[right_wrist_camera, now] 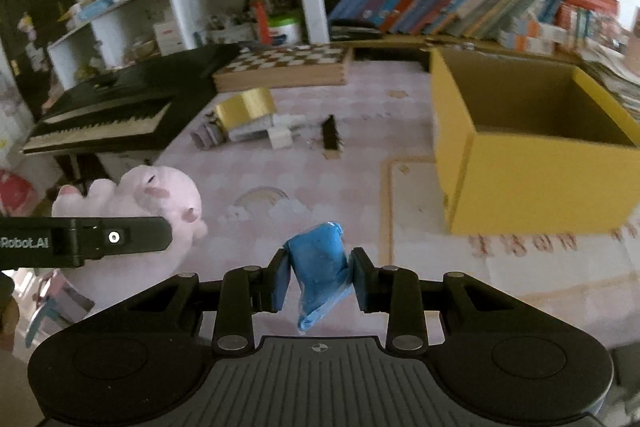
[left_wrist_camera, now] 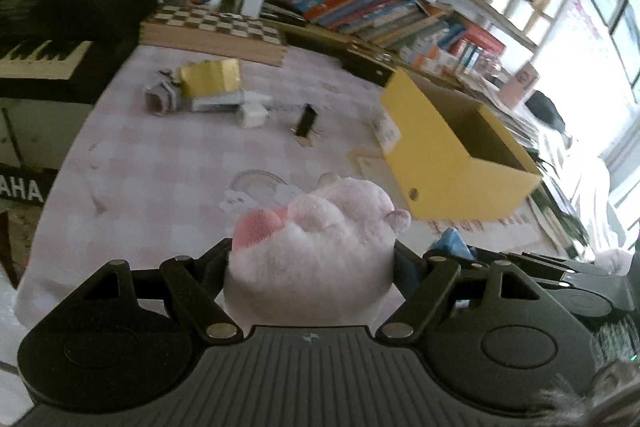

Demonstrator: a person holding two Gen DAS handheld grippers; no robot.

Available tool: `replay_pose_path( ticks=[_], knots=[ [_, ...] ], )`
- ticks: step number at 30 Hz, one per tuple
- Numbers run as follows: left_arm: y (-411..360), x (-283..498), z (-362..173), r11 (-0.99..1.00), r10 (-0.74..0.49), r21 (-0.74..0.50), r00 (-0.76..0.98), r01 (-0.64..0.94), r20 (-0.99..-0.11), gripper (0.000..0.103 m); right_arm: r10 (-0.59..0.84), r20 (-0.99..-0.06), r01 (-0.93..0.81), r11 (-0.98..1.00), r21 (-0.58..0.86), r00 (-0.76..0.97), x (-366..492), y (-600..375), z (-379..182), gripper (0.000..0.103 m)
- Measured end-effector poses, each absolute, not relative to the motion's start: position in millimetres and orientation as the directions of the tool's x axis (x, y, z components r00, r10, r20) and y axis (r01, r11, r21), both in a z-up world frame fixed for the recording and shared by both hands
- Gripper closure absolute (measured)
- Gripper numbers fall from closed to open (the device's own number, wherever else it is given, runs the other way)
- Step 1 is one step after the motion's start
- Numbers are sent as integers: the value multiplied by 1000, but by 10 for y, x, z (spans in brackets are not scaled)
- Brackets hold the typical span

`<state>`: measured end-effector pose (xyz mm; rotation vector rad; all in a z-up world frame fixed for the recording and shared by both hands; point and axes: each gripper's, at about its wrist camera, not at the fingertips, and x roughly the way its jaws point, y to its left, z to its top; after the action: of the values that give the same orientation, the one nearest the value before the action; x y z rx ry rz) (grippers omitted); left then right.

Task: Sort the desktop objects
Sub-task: 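Carry the pig and blue cloth in both tools toward the yellow box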

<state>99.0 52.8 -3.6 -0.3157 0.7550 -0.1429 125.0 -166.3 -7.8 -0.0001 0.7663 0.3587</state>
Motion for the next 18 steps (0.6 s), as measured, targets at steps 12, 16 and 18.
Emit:
replay_pose_path(
  ticks=[12,16,18],
  knots=[
    [156,710,-106,920,-375,-346,665,183,-646,25,181,-685,-142,983,114,706,642,-2022,-132,70],
    [28,689,-91,910,-408,-340,645,236,-646,25,142,-686,-80,989,121,714,524,-2158,-138,70],
    [-26,695,-83,905,-422,-338,638,257,-645,25,126,-686,-56,991,123,717,481,-2206,-134,70]
  ],
)
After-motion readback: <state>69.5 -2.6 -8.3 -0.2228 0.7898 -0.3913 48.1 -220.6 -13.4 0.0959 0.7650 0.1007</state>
